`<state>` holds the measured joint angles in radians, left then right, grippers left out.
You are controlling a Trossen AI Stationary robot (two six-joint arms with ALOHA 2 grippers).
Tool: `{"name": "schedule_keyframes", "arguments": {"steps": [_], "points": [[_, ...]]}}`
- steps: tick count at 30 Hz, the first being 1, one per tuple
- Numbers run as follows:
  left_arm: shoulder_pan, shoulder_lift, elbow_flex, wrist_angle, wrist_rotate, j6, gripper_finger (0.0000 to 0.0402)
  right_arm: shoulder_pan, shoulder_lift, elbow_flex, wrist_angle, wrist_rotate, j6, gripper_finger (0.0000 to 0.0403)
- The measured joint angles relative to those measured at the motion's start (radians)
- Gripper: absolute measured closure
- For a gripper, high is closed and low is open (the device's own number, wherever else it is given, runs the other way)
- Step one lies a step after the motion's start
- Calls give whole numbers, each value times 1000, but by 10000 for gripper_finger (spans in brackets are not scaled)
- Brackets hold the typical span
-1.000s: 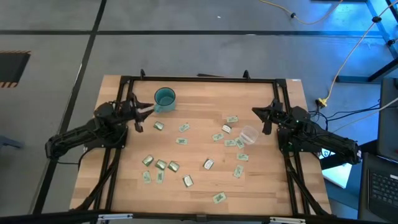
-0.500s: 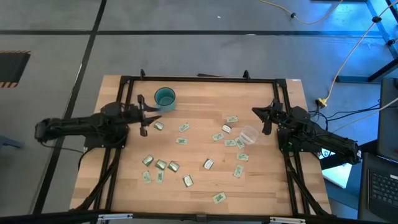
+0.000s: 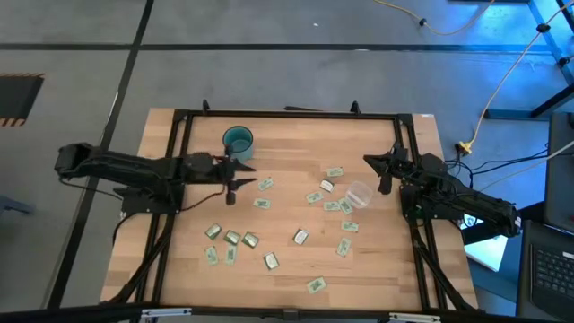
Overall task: Pick and place Stevia / Truvia into bins
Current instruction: Put the stevia packet into the transparent bin
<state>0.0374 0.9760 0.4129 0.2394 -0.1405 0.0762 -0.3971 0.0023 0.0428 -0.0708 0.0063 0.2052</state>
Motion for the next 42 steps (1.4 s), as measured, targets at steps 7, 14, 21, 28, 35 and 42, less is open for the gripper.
{"name": "schedule_keyframes", "arguments": {"steps": [7,14,21,28,35,42], "points": [[-18,198,10,207,2,-59,287,0,3,0,72,0,-35,375],[-19,279,10,342,3,-13,288,0,74,65,170,-61,-80,375],[-17,282,10,388,3,18,288,0,331,270,62,-87,-130,375],[-17,281,10,387,1,17,288,0,661,441,-104,-87,-131,375],[-17,281,10,386,0,16,288,0,948,525,-222,-86,-22,375],[-17,281,10,386,0,16,288,0,1147,562,-209,-86,-61,375]]}}
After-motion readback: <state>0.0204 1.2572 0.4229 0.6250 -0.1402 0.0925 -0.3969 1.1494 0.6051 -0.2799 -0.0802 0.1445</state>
